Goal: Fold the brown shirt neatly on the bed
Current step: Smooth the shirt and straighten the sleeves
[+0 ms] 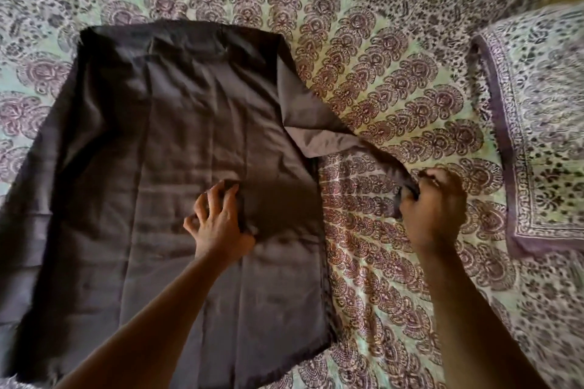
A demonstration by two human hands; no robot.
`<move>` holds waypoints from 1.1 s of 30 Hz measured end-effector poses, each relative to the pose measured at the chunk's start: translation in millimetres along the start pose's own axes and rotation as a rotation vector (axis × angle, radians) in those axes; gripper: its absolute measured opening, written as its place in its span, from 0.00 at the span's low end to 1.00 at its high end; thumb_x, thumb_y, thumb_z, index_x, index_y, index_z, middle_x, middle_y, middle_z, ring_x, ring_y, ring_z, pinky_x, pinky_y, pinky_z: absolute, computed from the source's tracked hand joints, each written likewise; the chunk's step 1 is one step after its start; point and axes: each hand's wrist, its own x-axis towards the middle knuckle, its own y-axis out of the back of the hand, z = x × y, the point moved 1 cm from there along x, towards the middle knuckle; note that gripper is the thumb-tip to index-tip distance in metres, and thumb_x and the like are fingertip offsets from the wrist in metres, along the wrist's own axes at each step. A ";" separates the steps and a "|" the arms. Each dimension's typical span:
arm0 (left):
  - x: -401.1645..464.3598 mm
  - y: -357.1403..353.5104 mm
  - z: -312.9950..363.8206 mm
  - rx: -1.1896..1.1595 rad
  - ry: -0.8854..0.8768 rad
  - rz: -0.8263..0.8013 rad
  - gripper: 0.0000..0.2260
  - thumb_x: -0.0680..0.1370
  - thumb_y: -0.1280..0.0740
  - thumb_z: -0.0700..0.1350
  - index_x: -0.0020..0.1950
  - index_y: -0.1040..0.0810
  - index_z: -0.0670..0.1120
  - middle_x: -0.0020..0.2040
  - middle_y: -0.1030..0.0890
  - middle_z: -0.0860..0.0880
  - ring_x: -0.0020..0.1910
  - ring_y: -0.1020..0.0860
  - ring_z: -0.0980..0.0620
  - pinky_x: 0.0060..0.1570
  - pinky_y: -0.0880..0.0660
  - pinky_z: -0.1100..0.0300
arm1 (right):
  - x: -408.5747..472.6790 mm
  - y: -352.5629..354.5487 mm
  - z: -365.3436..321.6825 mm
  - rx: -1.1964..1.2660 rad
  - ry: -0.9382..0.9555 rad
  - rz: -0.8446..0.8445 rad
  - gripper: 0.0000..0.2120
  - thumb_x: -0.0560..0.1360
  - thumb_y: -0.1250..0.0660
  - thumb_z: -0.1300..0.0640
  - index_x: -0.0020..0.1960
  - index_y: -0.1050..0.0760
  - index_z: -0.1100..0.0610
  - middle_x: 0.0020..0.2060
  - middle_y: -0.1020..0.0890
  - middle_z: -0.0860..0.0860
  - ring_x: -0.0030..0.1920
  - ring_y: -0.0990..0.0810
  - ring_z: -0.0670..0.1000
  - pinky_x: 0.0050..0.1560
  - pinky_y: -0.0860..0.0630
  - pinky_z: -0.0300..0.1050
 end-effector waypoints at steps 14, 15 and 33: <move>127.0 28.8 220.5 0.346 -0.693 0.009 0.39 0.77 0.36 0.32 0.80 0.45 0.63 0.82 0.46 0.54 0.66 0.23 0.38 0.45 0.23 0.46 | -38.2 -30.3 35.7 0.296 -0.028 -0.396 0.28 0.80 0.45 0.33 0.50 0.22 0.57 0.38 0.21 0.50 0.32 0.22 0.46 0.27 0.32 0.32; 134.8 25.3 224.8 0.436 -0.694 -0.026 0.39 0.78 0.36 0.34 0.80 0.45 0.63 0.81 0.42 0.52 0.67 0.23 0.38 0.47 0.23 0.44 | -33.7 -34.6 41.1 0.385 -0.116 -0.429 0.25 0.83 0.46 0.36 0.56 0.24 0.57 0.41 0.20 0.49 0.35 0.22 0.46 0.29 0.33 0.30; 181.4 0.7 358.0 -0.094 -0.674 0.262 0.10 0.81 0.38 0.35 0.59 0.19 0.40 0.60 0.22 0.41 0.51 0.29 0.52 0.49 0.32 0.62 | 96.3 -0.3 172.7 0.639 -0.354 -0.707 0.13 0.73 0.22 0.49 0.42 0.25 0.52 0.36 0.20 0.45 0.37 0.21 0.48 0.32 0.34 0.41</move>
